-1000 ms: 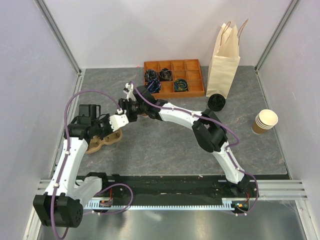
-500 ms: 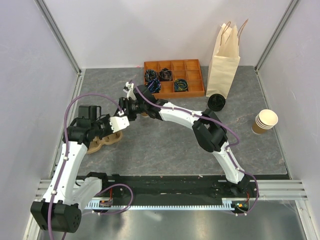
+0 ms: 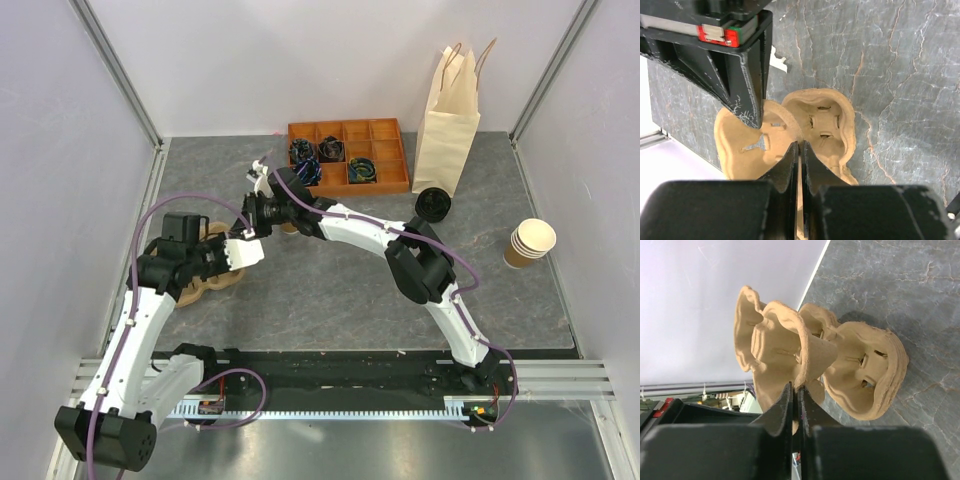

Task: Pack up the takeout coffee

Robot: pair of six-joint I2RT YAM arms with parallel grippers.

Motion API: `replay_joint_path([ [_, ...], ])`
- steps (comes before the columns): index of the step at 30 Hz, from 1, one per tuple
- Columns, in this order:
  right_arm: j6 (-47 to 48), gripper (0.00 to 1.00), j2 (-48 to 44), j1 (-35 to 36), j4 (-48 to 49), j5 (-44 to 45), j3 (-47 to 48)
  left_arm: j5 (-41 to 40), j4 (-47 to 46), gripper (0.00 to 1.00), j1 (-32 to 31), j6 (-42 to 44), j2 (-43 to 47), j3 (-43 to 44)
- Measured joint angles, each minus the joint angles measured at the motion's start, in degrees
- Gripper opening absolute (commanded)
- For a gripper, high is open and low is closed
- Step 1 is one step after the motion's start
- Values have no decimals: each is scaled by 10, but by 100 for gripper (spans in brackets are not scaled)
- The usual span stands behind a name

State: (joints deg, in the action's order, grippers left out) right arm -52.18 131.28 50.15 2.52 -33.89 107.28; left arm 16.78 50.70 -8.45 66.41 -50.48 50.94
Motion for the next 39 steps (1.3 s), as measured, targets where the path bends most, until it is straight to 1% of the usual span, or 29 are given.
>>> replay_joint_path([
  [2, -2, 0, 0, 0, 1, -2, 0, -2, 0, 44, -3, -1, 0, 0],
  [3, -2, 0, 0, -1, 1, -5, 0, -3, 1, 54, -4, -4, 1, 2],
  [6, -2, 0, -2, -4, 1, -12, 0, 2, 12, 62, -4, -21, 2, 20],
  [9, -2, 0, -14, -10, 2, -19, -11, 32, 33, 68, -4, -51, 18, 52],
  [13, -9, 0, -48, -38, 12, -34, -30, 89, 57, 69, -4, -102, 71, 80],
  [17, -14, 0, -81, -85, 30, -48, -31, 131, 80, 69, -4, -169, 118, 98],
  [21, -12, 0, -129, -137, 36, -55, -46, 139, 93, 68, -4, -221, 143, 101],
  [24, 0, 0, -176, -181, 28, -64, -65, 134, 100, 66, -4, -226, 156, 83],
  [28, 31, 0, -238, -237, 8, -71, -98, 102, 106, 67, -3, -198, 155, 26],
  [31, 62, 0, -292, -274, -22, -75, -135, 66, 98, 67, 1, -165, 116, -12],
  [34, 102, 0, -340, -303, -65, -79, -171, 26, 49, 70, 21, -118, 57, -50],
  [36, 127, 0, -365, -317, -87, -82, -191, 9, 12, 70, 38, -80, 35, -82],
  [39, 173, 0, -402, -339, -135, -86, -221, -13, -25, 66, 51, -23, 15, -123],
])
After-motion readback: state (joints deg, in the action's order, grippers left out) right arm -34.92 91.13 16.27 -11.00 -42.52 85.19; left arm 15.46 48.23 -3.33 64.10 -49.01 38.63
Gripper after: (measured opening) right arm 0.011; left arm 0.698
